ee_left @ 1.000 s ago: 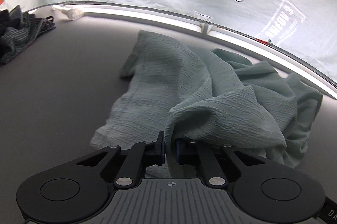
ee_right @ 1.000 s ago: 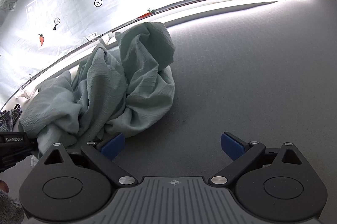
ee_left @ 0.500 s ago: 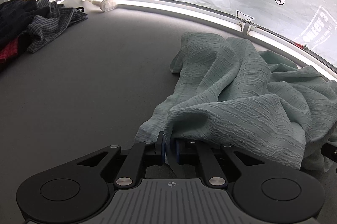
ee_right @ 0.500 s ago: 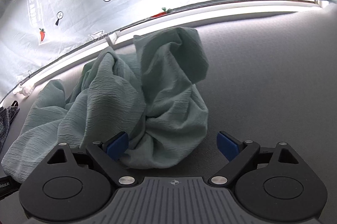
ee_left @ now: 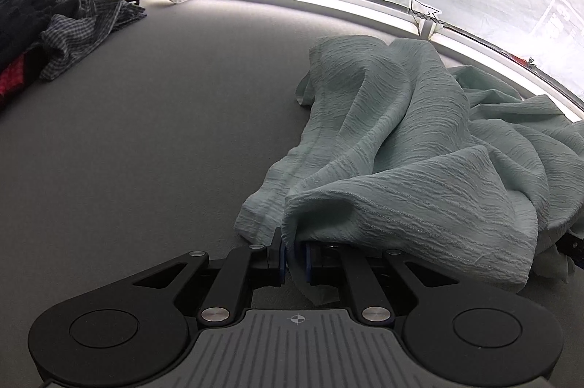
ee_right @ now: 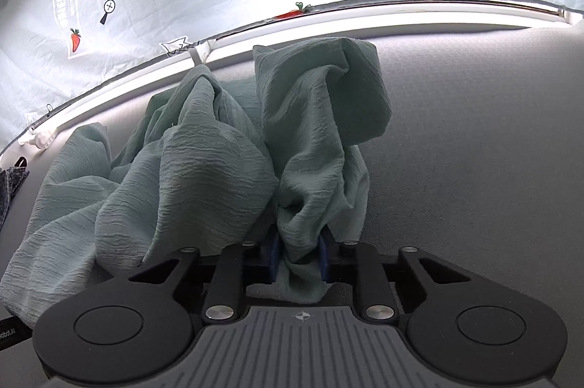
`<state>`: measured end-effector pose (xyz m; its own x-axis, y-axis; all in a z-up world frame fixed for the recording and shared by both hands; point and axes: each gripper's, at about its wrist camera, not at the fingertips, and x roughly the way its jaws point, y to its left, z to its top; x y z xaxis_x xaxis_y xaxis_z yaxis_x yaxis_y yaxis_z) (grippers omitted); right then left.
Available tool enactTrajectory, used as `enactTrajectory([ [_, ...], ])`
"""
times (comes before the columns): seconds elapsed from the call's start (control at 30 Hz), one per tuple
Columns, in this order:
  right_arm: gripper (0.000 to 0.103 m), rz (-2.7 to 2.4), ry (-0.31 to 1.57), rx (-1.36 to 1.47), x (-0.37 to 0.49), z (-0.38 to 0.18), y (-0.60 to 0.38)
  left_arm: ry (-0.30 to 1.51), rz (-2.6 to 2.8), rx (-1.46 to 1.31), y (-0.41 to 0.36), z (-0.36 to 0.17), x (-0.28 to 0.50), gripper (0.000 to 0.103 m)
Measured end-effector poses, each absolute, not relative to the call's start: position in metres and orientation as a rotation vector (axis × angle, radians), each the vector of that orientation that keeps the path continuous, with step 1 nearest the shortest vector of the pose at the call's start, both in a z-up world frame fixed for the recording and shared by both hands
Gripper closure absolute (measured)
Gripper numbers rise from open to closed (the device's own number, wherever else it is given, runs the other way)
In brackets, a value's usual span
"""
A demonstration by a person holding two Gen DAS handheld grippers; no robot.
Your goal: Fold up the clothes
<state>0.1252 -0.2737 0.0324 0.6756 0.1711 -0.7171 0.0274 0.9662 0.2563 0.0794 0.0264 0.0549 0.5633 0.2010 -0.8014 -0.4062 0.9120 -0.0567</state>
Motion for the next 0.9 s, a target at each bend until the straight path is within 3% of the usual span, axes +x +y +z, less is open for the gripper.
enactTrajectory([
  [0.27, 0.103, -0.033, 0.716, 0.149, 0.089, 0.066, -0.288, 0.88, 0.374, -0.232, 0.036, 0.072, 0.062, 0.089],
  [0.43, 0.103, -0.102, 0.696, 0.076, 0.066, 0.094, -0.305, 0.872, 0.395, -0.158, 0.044, 0.095, 0.043, 0.09],
  [0.53, 0.1, -0.059, 0.745, 0.197, 0.061, 0.1, -0.317, 0.867, 0.403, -0.151, 0.053, 0.103, 0.032, 0.09],
  [0.57, 0.096, -0.041, 0.752, 0.23, 0.061, 0.099, -0.32, 0.867, 0.406, -0.149, 0.057, 0.106, 0.028, 0.09],
  [0.77, 0.038, -0.002, 0.716, 0.293, 0.089, 0.08, -0.312, 0.88, 0.4, -0.204, 0.072, 0.121, 0.01, 0.09],
  [0.9, 0.037, -0.042, 0.782, 0.345, 0.141, 0.056, -0.312, 0.885, 0.364, -0.161, 0.073, 0.133, -0.009, 0.09],
])
